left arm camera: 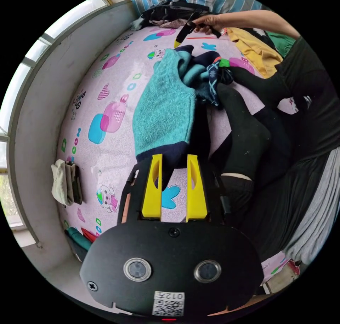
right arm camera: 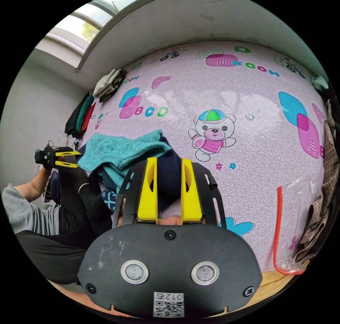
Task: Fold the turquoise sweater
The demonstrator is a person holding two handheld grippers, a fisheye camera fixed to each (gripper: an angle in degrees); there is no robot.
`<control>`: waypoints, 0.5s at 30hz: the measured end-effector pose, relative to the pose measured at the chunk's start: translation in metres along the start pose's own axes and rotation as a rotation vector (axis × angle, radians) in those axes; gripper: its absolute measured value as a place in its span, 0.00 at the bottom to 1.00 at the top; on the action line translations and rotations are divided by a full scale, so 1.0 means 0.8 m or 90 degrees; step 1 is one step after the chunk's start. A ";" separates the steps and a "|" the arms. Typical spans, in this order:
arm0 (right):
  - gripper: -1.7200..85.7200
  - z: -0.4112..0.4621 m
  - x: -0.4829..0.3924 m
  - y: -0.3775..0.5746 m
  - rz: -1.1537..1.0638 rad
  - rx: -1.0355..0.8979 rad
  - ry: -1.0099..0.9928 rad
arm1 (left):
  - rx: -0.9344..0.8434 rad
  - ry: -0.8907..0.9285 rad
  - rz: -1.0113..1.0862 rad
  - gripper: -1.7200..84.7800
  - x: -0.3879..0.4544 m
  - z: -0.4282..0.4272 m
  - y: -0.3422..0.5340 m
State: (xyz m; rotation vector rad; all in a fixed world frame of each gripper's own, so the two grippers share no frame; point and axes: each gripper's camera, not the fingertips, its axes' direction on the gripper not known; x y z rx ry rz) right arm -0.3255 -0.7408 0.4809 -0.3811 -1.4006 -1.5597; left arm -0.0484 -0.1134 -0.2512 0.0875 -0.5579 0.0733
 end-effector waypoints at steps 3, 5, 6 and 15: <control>0.13 -0.007 -0.012 -0.002 -0.010 -0.009 0.009 | 0.004 0.005 -0.023 0.10 -0.002 -0.006 0.015; 0.13 -0.008 -0.025 -0.004 -0.028 -0.027 0.027 | 0.010 0.019 -0.039 0.08 -0.006 -0.011 0.026; 0.13 -0.007 -0.029 -0.005 -0.032 -0.032 0.030 | 0.009 0.025 -0.049 0.07 -0.009 -0.014 0.033; 0.02 -0.052 -0.108 0.031 -0.066 -0.010 0.029 | 0.024 0.053 -0.170 0.03 -0.036 -0.042 0.104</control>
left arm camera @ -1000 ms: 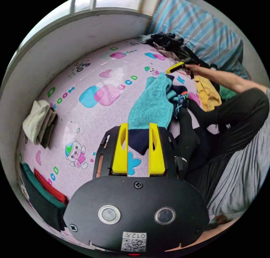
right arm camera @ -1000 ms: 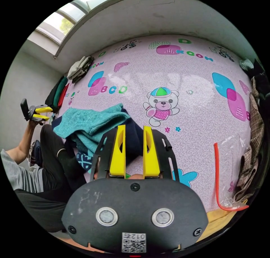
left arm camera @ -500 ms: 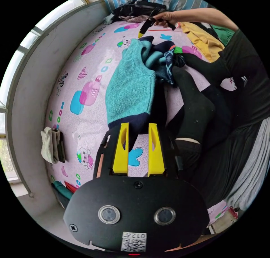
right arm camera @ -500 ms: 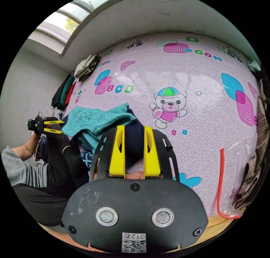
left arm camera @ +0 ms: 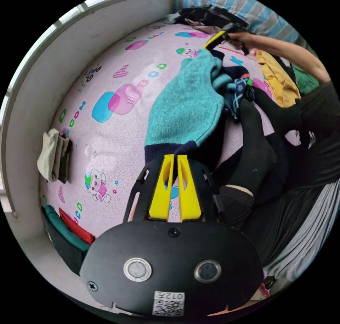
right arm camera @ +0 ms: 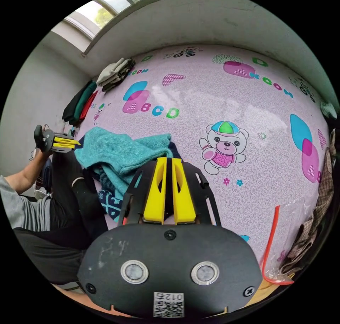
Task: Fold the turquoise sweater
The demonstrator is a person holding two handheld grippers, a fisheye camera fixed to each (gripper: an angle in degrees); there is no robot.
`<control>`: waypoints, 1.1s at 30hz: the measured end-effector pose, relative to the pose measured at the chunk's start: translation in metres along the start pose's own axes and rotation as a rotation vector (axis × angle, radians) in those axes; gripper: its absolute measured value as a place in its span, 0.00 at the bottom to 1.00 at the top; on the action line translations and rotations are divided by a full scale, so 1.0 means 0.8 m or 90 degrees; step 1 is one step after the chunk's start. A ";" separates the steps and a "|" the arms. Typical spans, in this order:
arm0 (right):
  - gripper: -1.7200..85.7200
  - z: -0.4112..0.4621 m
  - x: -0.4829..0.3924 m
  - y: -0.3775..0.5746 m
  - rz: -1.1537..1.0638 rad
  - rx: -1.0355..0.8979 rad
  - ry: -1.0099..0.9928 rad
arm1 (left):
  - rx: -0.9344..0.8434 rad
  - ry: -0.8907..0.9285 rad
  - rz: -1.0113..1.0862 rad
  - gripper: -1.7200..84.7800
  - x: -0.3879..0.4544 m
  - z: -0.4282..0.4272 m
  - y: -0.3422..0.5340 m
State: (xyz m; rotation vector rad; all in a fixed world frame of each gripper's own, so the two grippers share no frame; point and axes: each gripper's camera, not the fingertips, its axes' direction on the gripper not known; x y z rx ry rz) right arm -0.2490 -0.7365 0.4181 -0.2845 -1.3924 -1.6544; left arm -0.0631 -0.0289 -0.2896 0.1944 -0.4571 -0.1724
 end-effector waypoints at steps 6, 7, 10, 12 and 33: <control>0.01 -0.148 -0.072 0.042 0.036 0.166 0.034 | 0.204 0.014 -0.193 0.02 -0.083 -0.124 0.056; 0.01 -0.186 -0.095 0.046 0.028 0.195 0.060 | 0.243 0.018 -0.210 0.02 -0.098 -0.157 0.065; 0.01 -0.288 -0.159 0.059 0.010 0.284 0.130 | 0.335 -0.024 -0.222 0.02 -0.118 -0.250 0.081; 0.01 -0.350 -0.197 0.071 -0.004 0.336 0.164 | 0.392 -0.051 -0.215 0.02 -0.118 -0.310 0.090; 0.01 -0.637 -0.518 0.273 -0.092 0.545 0.386 | 0.507 -0.269 -0.110 0.02 0.011 -0.624 0.176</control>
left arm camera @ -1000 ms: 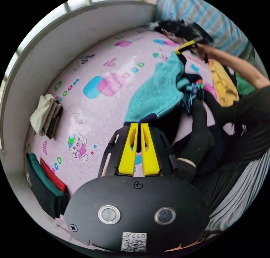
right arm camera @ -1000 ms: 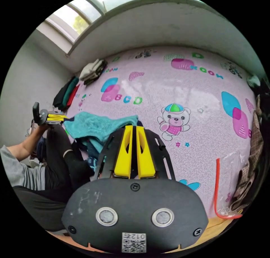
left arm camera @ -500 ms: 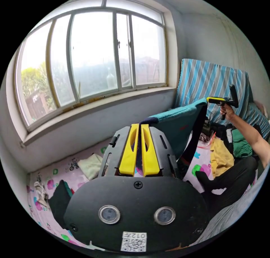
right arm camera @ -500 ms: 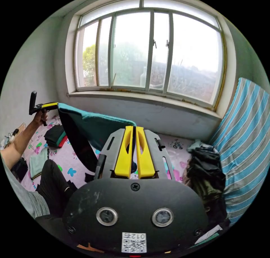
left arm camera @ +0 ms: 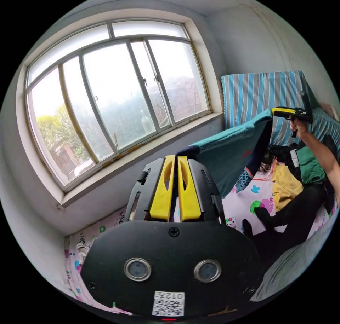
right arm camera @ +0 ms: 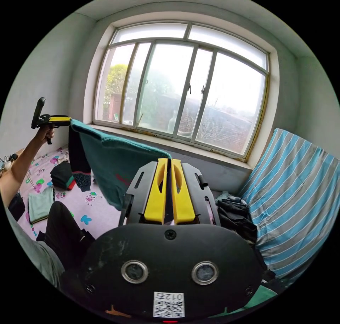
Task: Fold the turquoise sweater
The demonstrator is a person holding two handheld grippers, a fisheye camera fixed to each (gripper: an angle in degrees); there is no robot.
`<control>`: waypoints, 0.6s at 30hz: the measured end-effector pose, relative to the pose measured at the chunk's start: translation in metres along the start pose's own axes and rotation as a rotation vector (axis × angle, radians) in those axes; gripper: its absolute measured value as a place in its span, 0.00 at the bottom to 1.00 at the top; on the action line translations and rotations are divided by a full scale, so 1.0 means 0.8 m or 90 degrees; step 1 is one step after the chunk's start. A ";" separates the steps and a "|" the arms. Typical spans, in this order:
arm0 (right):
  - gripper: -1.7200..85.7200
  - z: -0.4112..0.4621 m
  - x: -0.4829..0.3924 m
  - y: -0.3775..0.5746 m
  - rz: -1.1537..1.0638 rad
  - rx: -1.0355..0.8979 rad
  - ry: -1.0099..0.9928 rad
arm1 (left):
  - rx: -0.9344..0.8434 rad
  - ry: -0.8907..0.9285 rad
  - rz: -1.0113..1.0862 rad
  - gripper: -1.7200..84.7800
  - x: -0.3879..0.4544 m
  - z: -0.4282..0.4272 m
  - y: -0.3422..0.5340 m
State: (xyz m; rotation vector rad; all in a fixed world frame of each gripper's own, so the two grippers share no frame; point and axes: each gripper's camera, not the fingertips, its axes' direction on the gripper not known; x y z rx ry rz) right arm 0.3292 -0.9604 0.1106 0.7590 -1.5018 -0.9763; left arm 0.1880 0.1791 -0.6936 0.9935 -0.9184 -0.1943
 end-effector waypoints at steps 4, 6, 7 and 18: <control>0.01 -0.028 -0.011 0.016 0.004 0.016 0.020 | -0.006 0.001 0.045 0.02 0.028 -0.013 -0.004; 0.01 -0.024 -0.007 0.020 0.015 0.014 0.022 | -0.018 0.005 0.066 0.02 0.039 -0.002 -0.009; 0.01 -0.015 -0.002 0.023 0.027 0.012 0.017 | -0.032 0.011 0.074 0.02 0.044 0.014 -0.014; 0.01 0.290 0.070 0.073 0.083 -0.178 0.014 | -0.276 0.146 0.032 0.02 0.054 0.411 -0.056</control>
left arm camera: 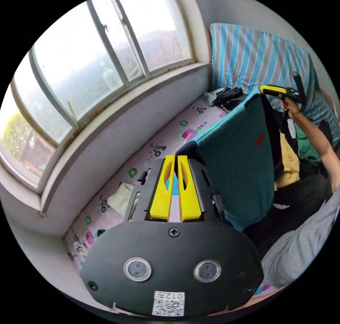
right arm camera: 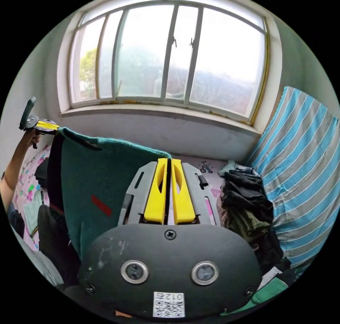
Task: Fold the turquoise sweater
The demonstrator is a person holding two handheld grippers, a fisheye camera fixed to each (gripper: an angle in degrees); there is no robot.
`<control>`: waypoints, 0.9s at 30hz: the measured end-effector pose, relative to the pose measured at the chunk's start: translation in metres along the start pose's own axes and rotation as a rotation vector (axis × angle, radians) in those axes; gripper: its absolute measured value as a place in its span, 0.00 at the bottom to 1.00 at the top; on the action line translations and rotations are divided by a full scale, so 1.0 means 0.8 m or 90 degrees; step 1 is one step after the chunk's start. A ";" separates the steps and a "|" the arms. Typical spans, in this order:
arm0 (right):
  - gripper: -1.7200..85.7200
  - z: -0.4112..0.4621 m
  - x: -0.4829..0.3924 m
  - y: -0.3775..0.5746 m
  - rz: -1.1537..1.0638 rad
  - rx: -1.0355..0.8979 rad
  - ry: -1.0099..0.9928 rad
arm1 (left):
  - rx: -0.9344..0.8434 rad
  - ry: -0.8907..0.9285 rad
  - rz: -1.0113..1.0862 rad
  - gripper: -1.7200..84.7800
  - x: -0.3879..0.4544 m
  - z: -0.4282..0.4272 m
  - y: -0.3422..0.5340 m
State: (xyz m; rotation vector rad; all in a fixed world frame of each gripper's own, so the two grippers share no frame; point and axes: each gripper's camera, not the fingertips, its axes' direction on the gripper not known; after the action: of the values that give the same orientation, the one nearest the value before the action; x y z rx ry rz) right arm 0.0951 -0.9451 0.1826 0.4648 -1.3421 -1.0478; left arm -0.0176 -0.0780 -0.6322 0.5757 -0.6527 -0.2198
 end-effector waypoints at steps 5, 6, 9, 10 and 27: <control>0.01 0.246 0.051 -0.038 0.108 -0.170 0.084 | -0.066 0.016 -0.186 0.02 -0.054 0.205 -0.095; 0.01 0.264 0.054 -0.035 0.122 -0.183 0.092 | -0.081 0.000 -0.239 0.02 -0.061 0.243 -0.104; 0.01 0.328 0.062 0.001 0.124 -0.229 0.062 | -0.089 0.014 -0.266 0.03 -0.055 0.313 -0.115; 0.01 0.348 0.060 0.025 0.096 -0.263 0.041 | -0.096 0.040 -0.243 0.03 -0.043 0.339 -0.115; 0.01 0.476 -0.047 0.330 0.068 -0.480 -0.279 | -0.310 0.151 0.058 0.03 0.289 0.598 -0.015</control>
State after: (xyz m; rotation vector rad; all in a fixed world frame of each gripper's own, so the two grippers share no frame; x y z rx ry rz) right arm -0.1653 -0.6767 0.4584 -0.4151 -1.2074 -1.5149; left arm -0.1378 -0.3809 -0.2122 0.1001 -0.3738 -0.2122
